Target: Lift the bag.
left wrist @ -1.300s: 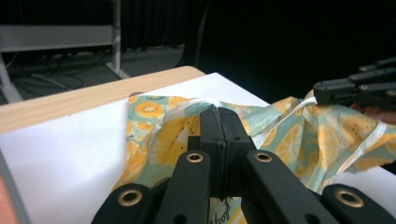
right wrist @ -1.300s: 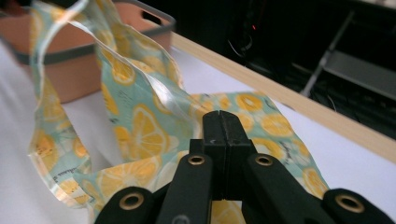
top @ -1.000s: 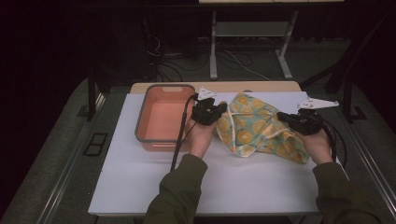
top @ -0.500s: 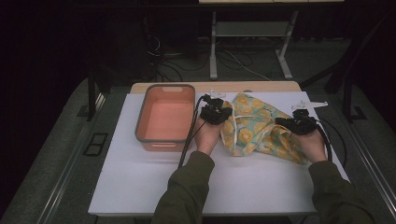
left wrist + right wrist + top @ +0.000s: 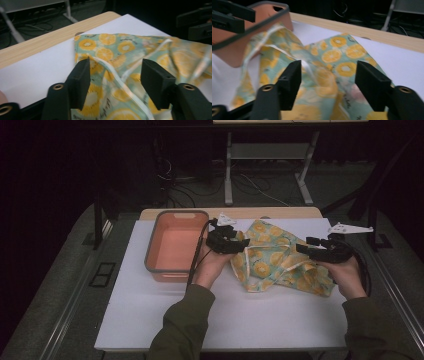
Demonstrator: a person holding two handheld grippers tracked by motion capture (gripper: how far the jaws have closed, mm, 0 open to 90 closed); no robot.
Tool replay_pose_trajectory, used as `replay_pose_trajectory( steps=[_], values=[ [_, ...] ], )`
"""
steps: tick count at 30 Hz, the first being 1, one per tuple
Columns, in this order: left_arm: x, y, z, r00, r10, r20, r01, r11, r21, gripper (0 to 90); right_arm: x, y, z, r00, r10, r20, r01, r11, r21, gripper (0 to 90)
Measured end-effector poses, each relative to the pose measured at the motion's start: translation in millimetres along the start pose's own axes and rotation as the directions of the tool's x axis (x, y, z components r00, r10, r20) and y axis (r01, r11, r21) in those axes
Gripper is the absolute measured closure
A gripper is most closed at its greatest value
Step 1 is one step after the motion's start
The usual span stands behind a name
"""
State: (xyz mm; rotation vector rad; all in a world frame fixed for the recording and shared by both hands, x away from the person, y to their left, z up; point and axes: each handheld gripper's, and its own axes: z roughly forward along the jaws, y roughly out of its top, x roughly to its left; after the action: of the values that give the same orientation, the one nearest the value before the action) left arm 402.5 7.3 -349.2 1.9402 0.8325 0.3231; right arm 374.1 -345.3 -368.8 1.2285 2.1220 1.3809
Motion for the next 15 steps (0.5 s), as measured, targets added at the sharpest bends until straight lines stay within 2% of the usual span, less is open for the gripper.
replay_pose_trajectory(
  steps=[3,8,11,15],
  values=[
    [-0.8,-3.0,-15.6,0.9993,0.023,0.03,-0.023,0.9997,-0.013,34.2,9.8,4.4,-8.2,0.9993,-0.009,-0.035,0.008,1.0,-0.017,32.9],
    [-3.3,-16.0,-44.1,0.9956,0.059,0.073,-0.056,0.9977,-0.039,29.6,29.8,6.5,-18.4,0.995,-0.054,-0.084,0.053,0.998,-0.017,29.9],
    [-3.1,-26.8,-60.2,0.9941,0.072,0.081,-0.068,0.9966,-0.046,27.7,43.0,5.2,-23.5,0.9901,-0.081,-0.115,0.079,0.997,-0.021,28.8],
    [-4.8,-45.6,-83.1,0.9901,0.092,0.106,-0.087,0.9947,-0.056,25.9,59.7,-2.4,-30.7,0.9783,-0.115,-0.172,0.113,0.993,-0.022,28.8]
  ],
)
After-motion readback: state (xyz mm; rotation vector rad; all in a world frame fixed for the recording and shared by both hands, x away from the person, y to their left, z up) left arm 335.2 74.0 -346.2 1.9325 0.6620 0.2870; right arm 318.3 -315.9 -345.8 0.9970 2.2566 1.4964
